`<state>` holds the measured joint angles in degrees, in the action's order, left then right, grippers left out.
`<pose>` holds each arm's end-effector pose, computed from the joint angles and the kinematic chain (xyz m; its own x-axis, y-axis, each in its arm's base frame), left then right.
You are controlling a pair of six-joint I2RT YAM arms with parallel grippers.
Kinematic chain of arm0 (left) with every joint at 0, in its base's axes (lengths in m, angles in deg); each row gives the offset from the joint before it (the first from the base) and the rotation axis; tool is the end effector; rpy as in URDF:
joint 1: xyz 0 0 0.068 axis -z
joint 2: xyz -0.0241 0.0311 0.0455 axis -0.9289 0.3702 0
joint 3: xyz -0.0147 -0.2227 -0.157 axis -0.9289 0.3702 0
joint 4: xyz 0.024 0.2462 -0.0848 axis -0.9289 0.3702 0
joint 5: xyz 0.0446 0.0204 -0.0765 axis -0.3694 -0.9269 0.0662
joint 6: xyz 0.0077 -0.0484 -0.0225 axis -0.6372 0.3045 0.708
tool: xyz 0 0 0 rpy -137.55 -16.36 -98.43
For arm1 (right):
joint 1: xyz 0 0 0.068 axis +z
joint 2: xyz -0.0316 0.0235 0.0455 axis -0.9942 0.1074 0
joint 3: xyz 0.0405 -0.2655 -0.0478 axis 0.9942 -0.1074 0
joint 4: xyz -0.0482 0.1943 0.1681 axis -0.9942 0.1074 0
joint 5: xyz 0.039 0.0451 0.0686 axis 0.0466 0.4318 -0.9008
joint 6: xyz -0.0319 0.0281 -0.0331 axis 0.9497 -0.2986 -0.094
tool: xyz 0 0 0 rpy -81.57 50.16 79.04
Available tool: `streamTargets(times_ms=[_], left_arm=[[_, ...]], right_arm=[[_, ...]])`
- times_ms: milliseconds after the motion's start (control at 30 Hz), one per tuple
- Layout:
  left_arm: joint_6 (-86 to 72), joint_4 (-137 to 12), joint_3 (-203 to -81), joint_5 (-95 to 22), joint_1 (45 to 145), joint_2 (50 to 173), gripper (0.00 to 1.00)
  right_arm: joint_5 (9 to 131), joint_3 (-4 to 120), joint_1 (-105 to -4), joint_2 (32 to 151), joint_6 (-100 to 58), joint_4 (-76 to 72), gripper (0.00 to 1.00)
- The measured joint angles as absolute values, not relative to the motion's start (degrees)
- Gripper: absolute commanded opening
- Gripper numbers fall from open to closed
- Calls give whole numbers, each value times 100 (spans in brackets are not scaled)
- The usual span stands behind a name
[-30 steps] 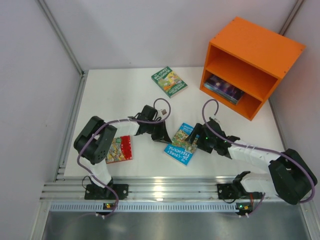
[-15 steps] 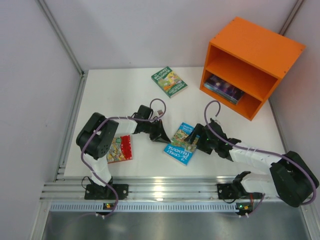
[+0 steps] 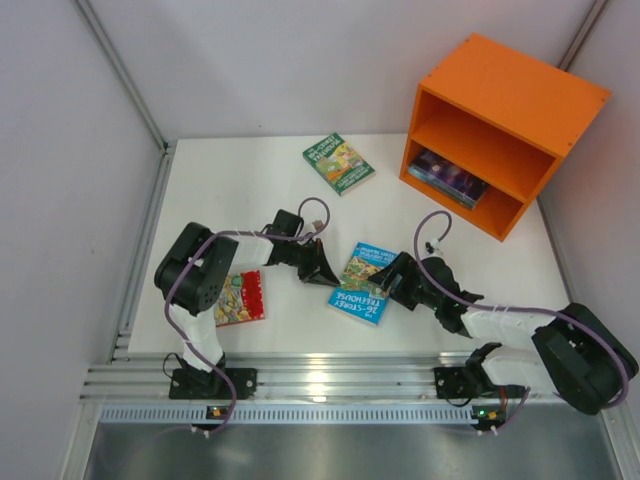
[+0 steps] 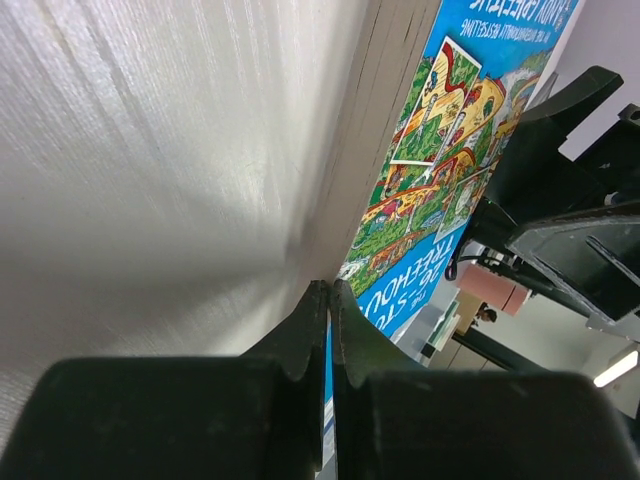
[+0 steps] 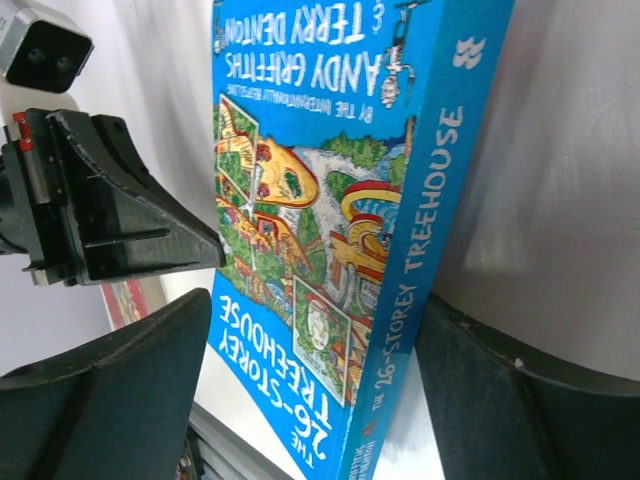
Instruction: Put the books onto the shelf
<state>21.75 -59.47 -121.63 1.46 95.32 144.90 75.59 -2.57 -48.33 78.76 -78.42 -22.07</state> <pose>0.2920 -0.1779 0.1090 -0.9997 0.0128 -0.0202 0.0238 0.5836 -0.8117 0.1689 0.1220 0.1379 -0.7389 0.5772 -0.3476 0.1408 0.6368 0.7580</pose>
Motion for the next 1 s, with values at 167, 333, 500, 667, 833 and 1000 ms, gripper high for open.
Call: streamTargets(times_ms=[167, 333, 500, 667, 833, 1000], left_arm=[[2166, -5936, -12169, 148, 9530, 14488, 4], [2142, -5752, -12224, 6, 9521, 14458, 32], [2177, -5348, -12281, -390, 9309, 14101, 77], [2219, -4928, -12209, -1450, 8771, 13133, 88], [2691, -4913, -11809, -1775, 8688, 11830, 95], [3665, -5608, -11057, -1651, 8762, 10925, 97]], right_arm=[[7518, -349, -4833, 7946, -7888, -2275, 53], [7391, -380, -4833, 8215, -8087, -2410, 8], [7284, -380, -4822, 8162, -8467, -2712, 0], [7483, -159, -4796, 7832, -8771, -2480, 0], [8047, 357, -4785, 7753, -9092, -2334, 0], [8501, 595, -4678, 7784, -9488, -2389, 0]])
